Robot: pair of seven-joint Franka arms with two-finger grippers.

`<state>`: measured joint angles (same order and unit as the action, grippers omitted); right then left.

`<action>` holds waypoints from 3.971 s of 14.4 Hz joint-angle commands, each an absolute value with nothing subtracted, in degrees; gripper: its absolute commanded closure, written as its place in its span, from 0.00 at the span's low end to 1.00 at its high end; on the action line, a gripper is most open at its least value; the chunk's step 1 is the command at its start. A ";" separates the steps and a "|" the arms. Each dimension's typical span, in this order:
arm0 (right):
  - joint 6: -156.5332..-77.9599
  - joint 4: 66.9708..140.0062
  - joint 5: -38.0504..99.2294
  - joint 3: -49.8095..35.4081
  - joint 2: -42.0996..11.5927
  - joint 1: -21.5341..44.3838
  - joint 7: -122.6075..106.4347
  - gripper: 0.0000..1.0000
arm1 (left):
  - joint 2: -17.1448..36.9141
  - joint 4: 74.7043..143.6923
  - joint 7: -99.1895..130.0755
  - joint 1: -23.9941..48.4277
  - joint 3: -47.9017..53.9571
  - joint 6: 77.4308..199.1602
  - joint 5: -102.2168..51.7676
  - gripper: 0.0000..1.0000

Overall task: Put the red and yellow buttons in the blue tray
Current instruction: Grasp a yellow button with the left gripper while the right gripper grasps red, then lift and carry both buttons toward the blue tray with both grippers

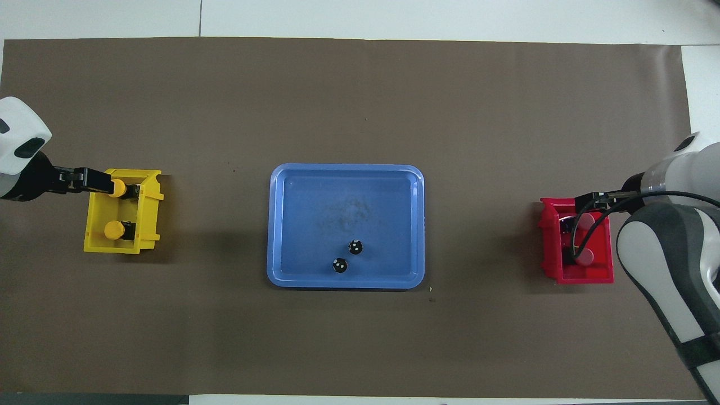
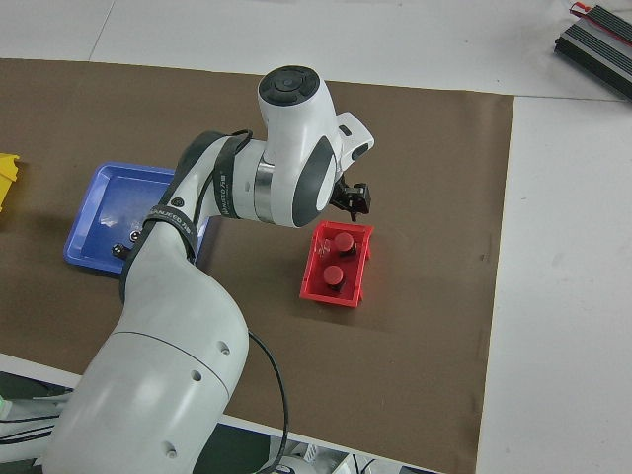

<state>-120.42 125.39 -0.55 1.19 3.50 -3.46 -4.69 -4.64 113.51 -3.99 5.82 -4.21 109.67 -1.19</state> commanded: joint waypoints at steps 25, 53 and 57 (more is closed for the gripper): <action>-132.01 135.79 0.44 0.70 3.16 -5.89 -8.35 0.60 | 5.71 122.96 -6.24 1.58 -4.04 131.92 -1.32 0.27; -126.03 97.29 4.57 0.53 -22.59 35.24 37.62 0.77 | 6.76 108.63 26.10 30.93 -3.43 118.03 -4.39 0.99; -128.32 100.54 4.57 0.53 -22.41 35.16 37.35 0.67 | 6.94 108.81 26.10 31.38 -3.43 118.65 -4.92 0.99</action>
